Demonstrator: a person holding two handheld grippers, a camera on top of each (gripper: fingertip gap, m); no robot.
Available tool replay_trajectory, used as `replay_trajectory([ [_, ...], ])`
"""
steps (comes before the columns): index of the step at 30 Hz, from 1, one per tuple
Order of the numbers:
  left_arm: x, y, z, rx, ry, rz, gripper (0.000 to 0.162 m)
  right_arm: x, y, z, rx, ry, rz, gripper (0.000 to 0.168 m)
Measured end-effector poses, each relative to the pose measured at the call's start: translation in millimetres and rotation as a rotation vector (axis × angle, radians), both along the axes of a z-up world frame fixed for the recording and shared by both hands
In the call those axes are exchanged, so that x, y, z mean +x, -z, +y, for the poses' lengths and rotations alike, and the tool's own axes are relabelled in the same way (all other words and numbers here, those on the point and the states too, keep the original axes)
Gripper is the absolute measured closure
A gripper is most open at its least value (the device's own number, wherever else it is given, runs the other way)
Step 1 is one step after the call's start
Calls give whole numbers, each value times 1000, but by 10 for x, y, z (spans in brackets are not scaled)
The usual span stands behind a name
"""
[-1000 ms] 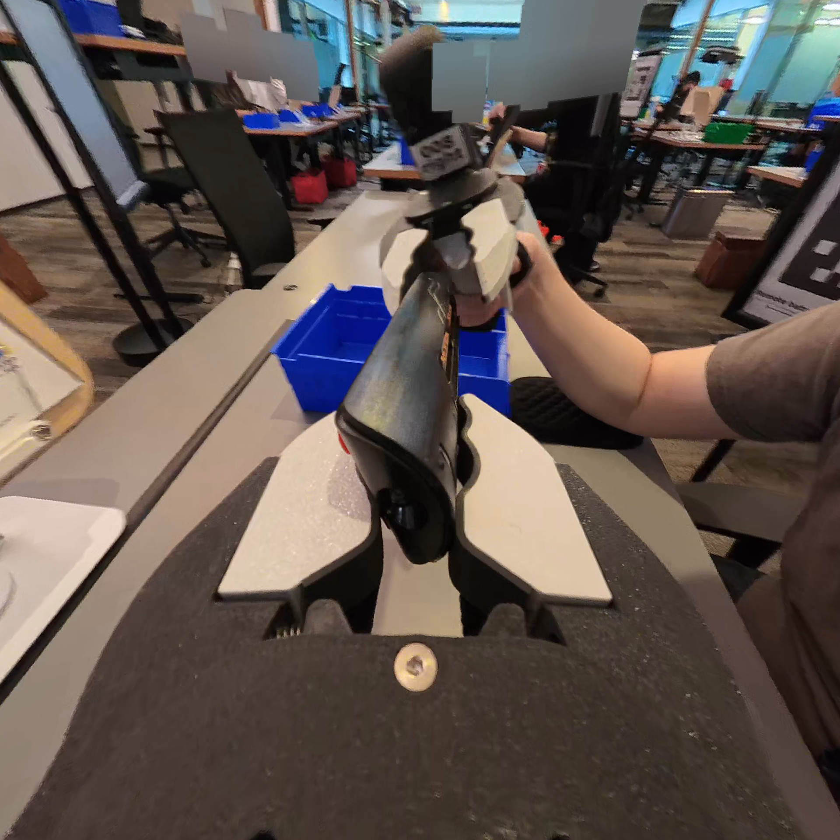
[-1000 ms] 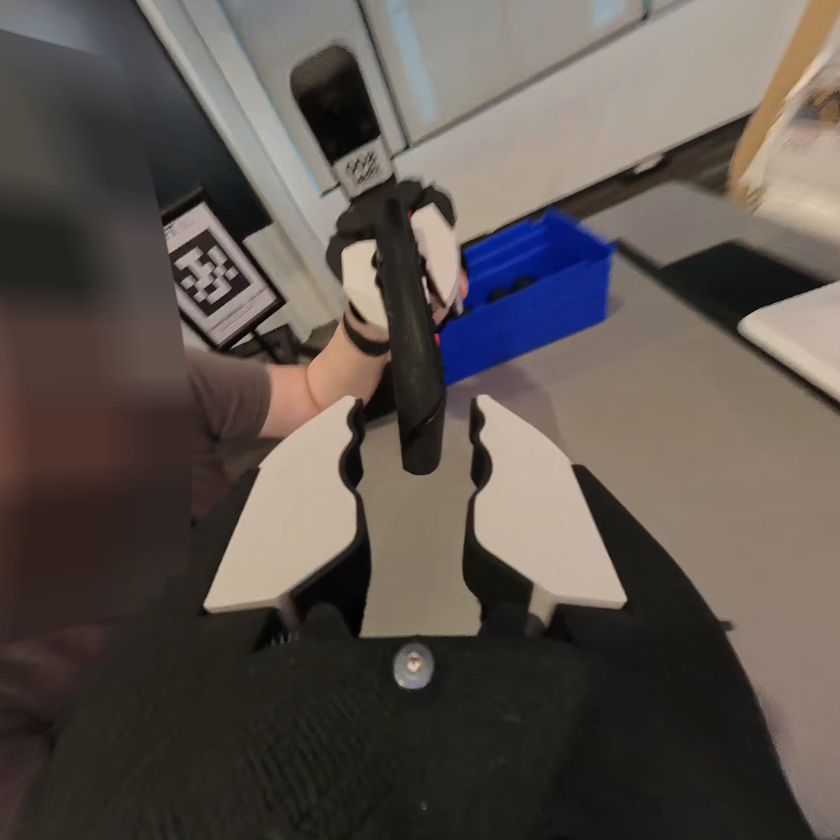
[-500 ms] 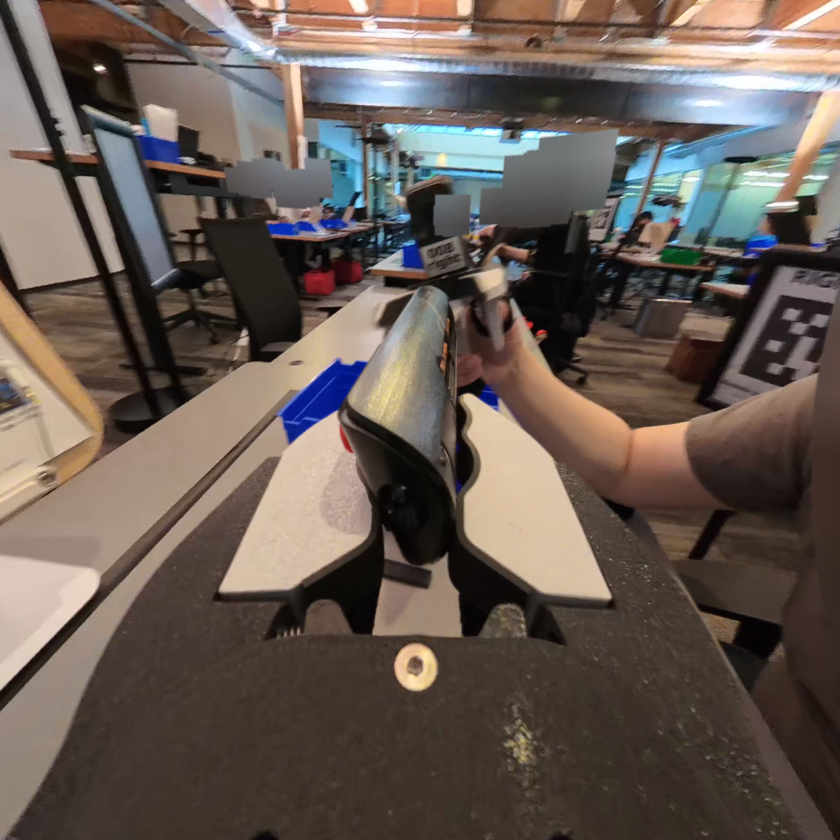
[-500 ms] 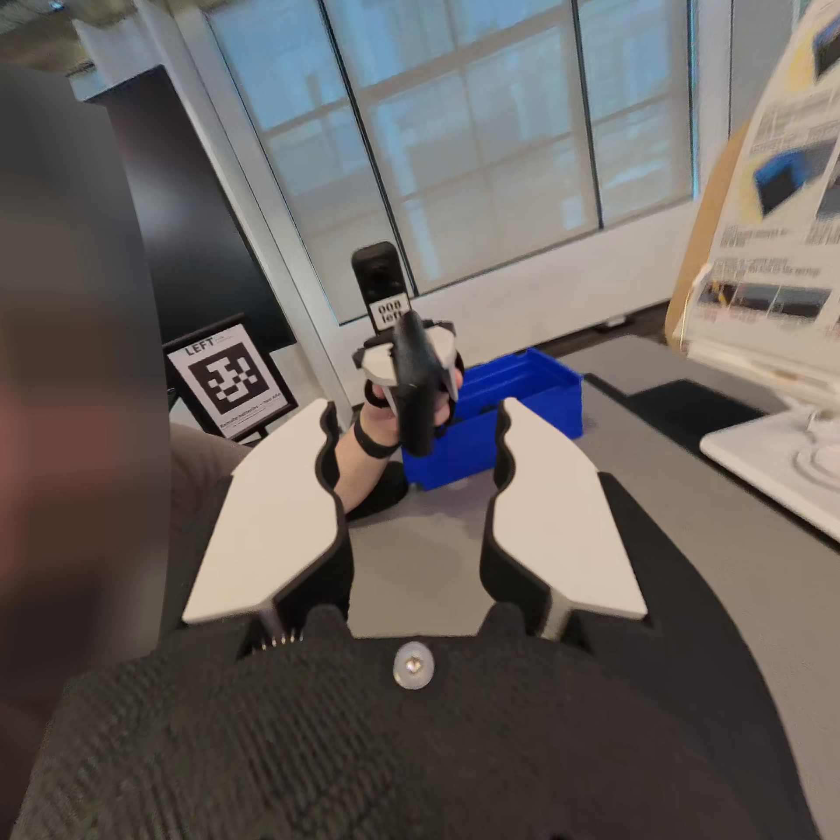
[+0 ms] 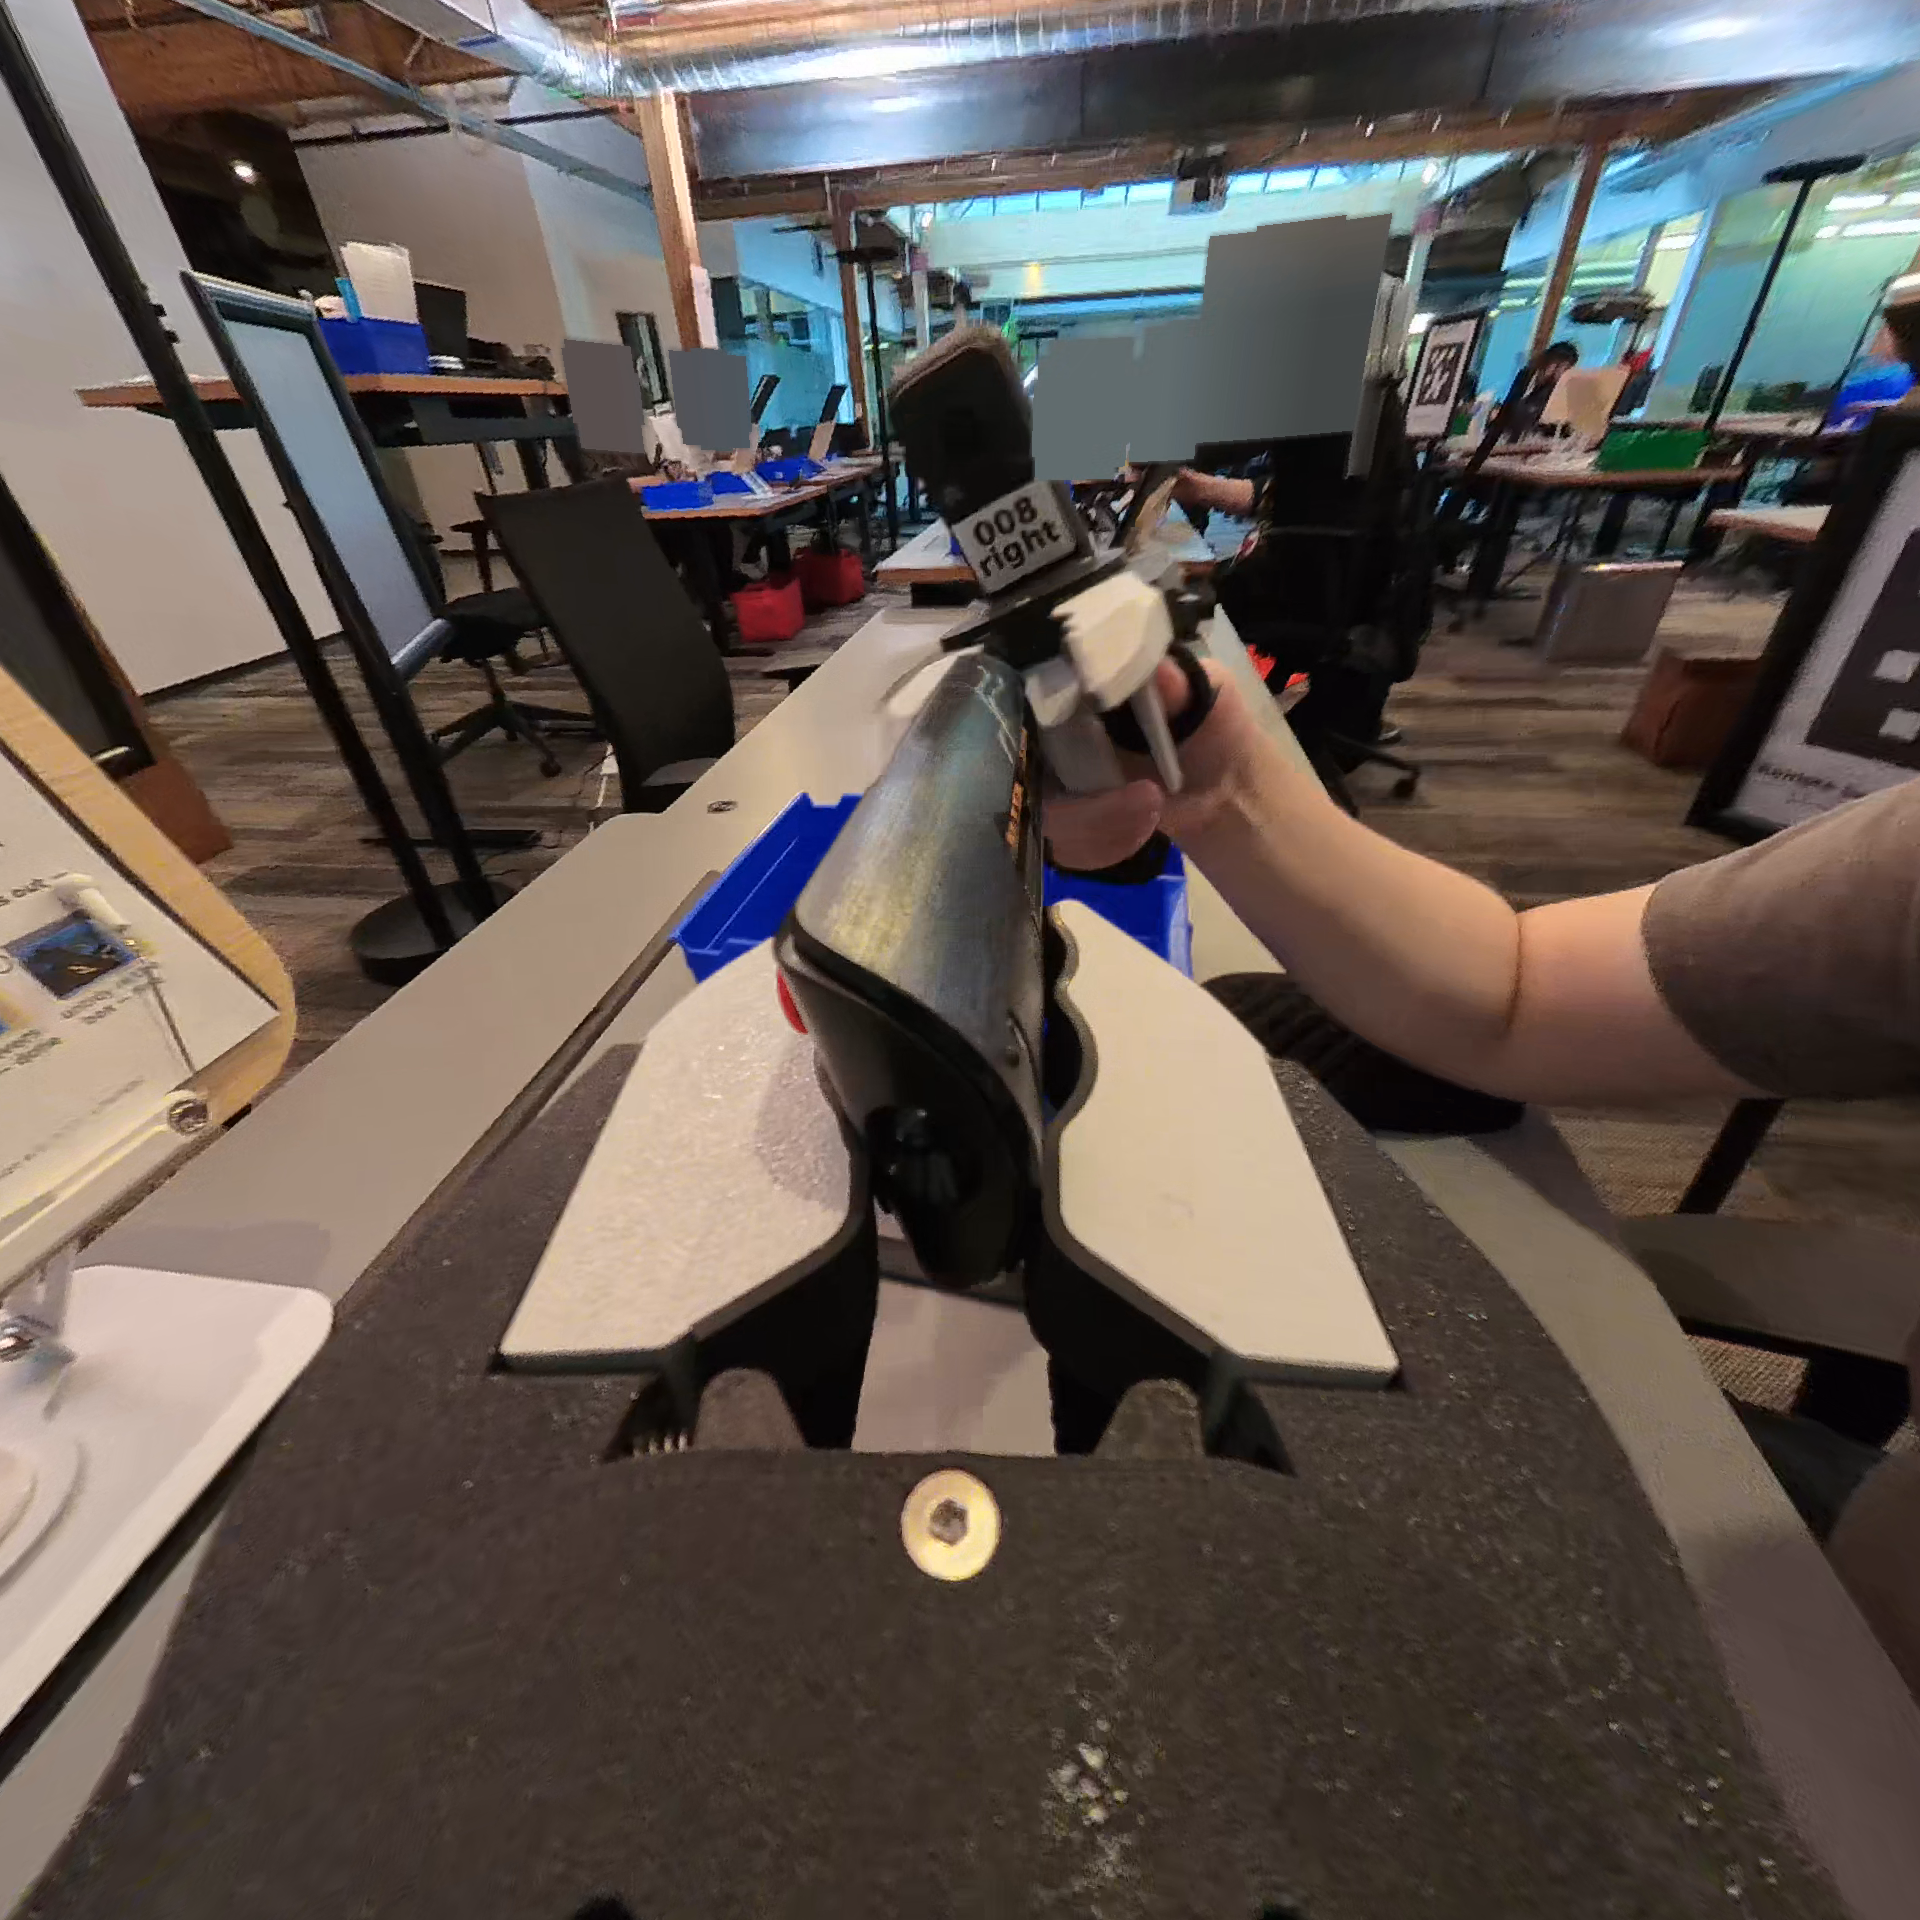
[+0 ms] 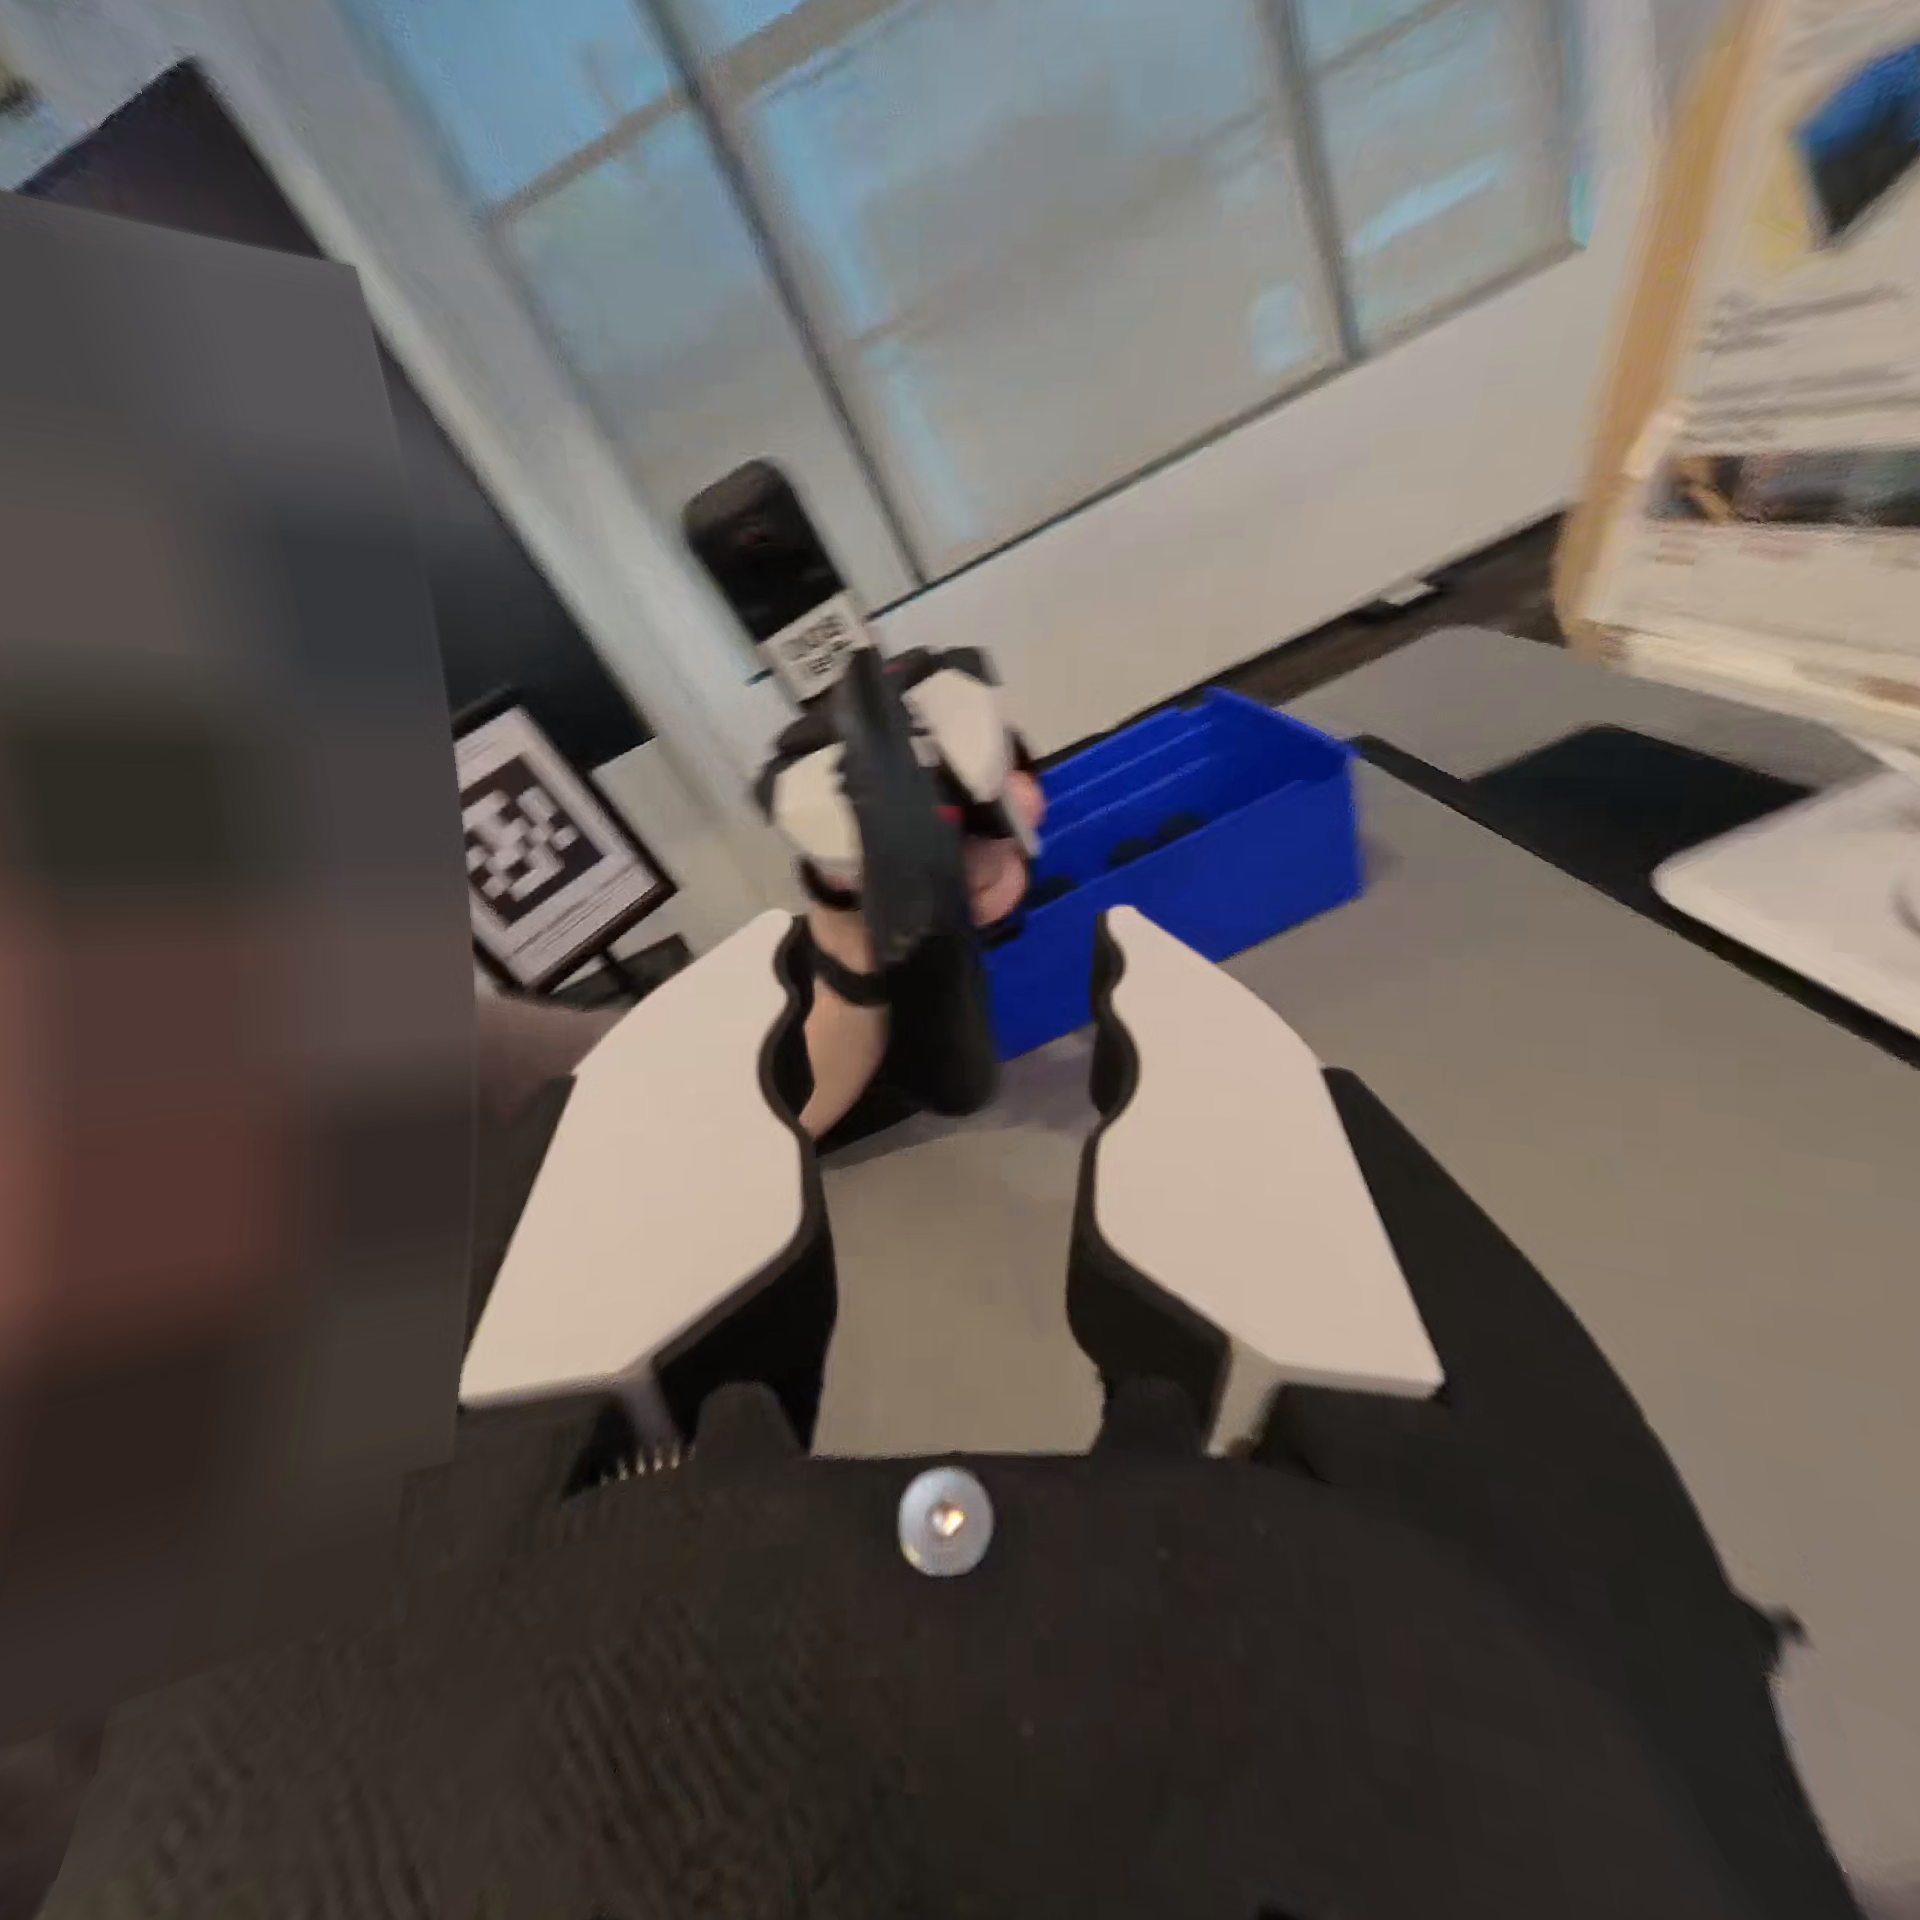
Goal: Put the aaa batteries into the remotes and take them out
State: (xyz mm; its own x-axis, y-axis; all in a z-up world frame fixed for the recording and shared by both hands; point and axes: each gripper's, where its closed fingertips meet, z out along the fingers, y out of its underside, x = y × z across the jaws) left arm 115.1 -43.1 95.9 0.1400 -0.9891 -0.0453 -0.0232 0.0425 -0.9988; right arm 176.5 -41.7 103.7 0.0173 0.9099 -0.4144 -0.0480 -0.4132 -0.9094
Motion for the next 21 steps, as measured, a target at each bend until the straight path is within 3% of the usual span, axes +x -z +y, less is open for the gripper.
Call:
replay_trajectory([
  [1, 4, -1, -10, -4, 7, -3, 132, -1, -7, -101, -10, -73, -1, 123],
  [3, 10, -34, -31, -19, 20, -25, 132, 9, -76, -144, -34, -99, 41, 122],
  [6, -7, -1, 31, 22, -44, 17, 132, -30, 2, -50, -15, -23, -14, 117],
  [8, -1, 14, 21, 54, -57, 42, 132, -61, 64, -80, 40, -15, -67, 106],
  [11, 17, -46, -20, 109, -87, 35, 132, -54, -10, -38, 73, 34, -48, 112],
  [16, -18, -214, -112, 362, -174, -3, 132, 78, -369, 26, 471, 321, 22, 110],
  [21, -45, -313, -305, 544, -149, -32, 132, 79, -486, -196, 537, 248, 66, 109],
])
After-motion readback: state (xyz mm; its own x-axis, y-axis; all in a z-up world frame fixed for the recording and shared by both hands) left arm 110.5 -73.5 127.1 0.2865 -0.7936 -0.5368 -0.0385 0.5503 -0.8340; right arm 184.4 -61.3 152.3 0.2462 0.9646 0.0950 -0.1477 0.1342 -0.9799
